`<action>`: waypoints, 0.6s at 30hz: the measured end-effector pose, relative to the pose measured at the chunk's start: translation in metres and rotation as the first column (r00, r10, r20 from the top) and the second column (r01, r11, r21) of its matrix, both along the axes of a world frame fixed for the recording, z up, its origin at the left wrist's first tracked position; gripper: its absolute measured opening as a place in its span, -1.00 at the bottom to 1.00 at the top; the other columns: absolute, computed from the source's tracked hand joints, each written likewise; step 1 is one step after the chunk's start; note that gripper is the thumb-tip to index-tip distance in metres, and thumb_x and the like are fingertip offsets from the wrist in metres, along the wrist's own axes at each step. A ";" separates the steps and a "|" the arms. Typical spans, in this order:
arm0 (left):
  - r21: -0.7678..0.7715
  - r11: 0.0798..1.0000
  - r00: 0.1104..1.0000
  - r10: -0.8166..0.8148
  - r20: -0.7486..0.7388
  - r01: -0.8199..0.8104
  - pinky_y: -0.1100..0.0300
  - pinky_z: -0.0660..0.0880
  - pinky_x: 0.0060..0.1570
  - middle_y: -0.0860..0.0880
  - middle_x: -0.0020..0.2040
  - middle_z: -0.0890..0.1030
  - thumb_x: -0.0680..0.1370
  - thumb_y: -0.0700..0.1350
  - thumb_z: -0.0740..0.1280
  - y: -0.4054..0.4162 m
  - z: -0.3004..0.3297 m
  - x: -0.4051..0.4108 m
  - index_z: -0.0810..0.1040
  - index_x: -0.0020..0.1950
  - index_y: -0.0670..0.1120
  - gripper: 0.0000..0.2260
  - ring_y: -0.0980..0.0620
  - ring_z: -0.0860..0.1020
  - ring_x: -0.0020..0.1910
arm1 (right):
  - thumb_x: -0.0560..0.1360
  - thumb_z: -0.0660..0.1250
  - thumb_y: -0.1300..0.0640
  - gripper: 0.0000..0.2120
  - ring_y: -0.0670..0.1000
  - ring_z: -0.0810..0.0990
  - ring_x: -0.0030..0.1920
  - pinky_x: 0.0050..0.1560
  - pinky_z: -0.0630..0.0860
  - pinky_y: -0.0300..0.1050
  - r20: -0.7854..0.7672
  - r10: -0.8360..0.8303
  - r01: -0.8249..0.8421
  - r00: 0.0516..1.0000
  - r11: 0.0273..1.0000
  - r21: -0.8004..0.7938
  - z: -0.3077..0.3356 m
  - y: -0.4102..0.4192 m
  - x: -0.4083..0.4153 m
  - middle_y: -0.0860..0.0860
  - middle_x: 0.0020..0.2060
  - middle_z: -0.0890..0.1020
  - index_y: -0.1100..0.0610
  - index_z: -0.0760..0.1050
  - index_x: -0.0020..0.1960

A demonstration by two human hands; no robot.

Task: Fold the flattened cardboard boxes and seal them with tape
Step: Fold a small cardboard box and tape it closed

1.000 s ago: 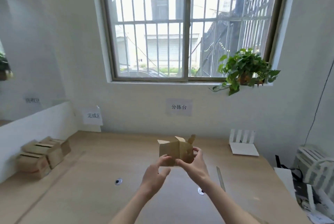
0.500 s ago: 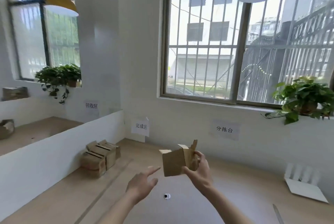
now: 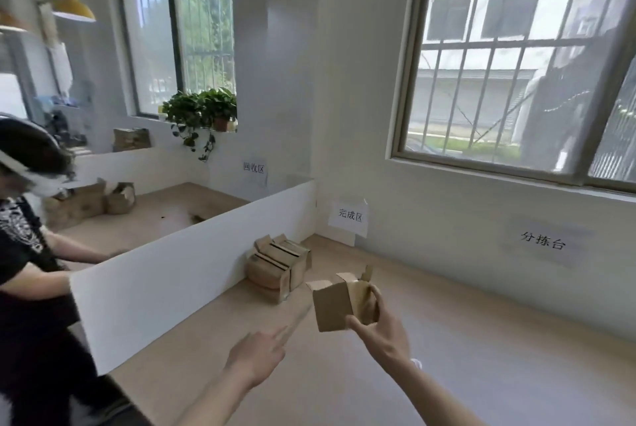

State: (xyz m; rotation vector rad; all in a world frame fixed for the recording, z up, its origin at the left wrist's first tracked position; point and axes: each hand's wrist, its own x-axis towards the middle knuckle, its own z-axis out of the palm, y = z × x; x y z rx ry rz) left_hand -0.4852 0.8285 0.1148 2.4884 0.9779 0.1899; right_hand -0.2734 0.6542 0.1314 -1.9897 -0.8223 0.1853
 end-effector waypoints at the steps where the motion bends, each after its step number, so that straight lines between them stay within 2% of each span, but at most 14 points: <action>1: 0.006 1.000 1.000 0.006 -0.010 -0.006 0.19 0.41 0.23 0.11 0.45 0.45 0.57 0.10 0.17 0.016 -0.005 -0.004 0.27 0.51 0.30 -0.51 0.01 0.44 0.38 | 0.26 0.46 -0.32 -0.18 -0.08 0.58 0.10 0.02 0.56 -0.10 0.015 0.007 -0.007 1.000 1.000 -0.007 -0.009 0.018 0.000 -0.20 0.11 0.59 -0.29 0.27 0.47; 4: 0.002 0.999 0.999 0.041 -0.022 -0.041 0.19 0.40 0.25 0.11 0.46 0.44 0.58 0.08 0.16 0.069 -0.019 -0.008 0.25 0.52 0.30 -0.51 0.02 0.44 0.39 | 0.25 0.48 -0.31 -0.20 -0.06 0.55 0.10 0.06 0.59 -0.01 0.010 0.041 -0.041 0.999 0.999 0.000 -0.035 0.079 0.006 -0.21 0.07 0.59 -0.26 0.33 0.44; 8: -0.032 0.998 0.997 0.058 -0.056 -0.060 0.20 0.38 0.28 0.12 0.48 0.40 0.58 0.08 0.15 0.151 -0.044 0.008 0.21 0.52 0.33 -0.50 0.02 0.42 0.41 | 0.26 0.47 -0.29 -0.19 -0.09 0.49 0.16 0.18 0.55 0.00 -0.056 0.086 -0.085 0.995 0.996 0.019 -0.067 0.164 0.020 -0.15 0.16 0.55 -0.21 0.34 0.47; 12: -0.132 0.991 0.998 0.027 -0.060 -0.035 0.14 0.29 0.43 0.16 0.53 0.31 0.50 0.06 0.16 0.228 -0.069 0.033 0.30 0.50 0.26 -0.46 0.11 0.30 0.49 | 0.29 0.49 -0.22 -0.20 -0.07 0.49 0.18 0.20 0.51 -0.08 -0.136 0.104 -0.104 0.985 0.995 0.009 -0.094 0.244 0.038 -0.10 0.21 0.53 -0.20 0.32 0.49; 14: -0.165 0.986 0.998 0.024 -0.060 -0.033 0.12 0.25 0.46 0.13 0.53 0.32 0.52 0.01 0.19 0.258 -0.081 0.043 0.32 0.51 0.22 -0.47 0.11 0.28 0.50 | 0.33 0.51 -0.13 -0.21 -0.06 0.48 0.18 0.19 0.48 -0.12 -0.167 0.117 -0.119 0.979 0.993 -0.007 -0.106 0.278 0.043 -0.09 0.23 0.51 -0.19 0.31 0.51; 18: -0.213 0.976 0.995 0.026 -0.092 -0.045 0.13 0.24 0.46 0.12 0.53 0.32 0.54 -0.01 0.21 0.314 -0.107 0.060 0.32 0.51 0.20 -0.48 0.11 0.28 0.49 | 0.34 0.49 -0.16 -0.20 -0.06 0.45 0.18 0.22 0.48 -0.08 -0.167 0.099 -0.112 0.981 0.991 -0.067 -0.134 0.335 0.052 -0.12 0.21 0.48 -0.23 0.25 0.51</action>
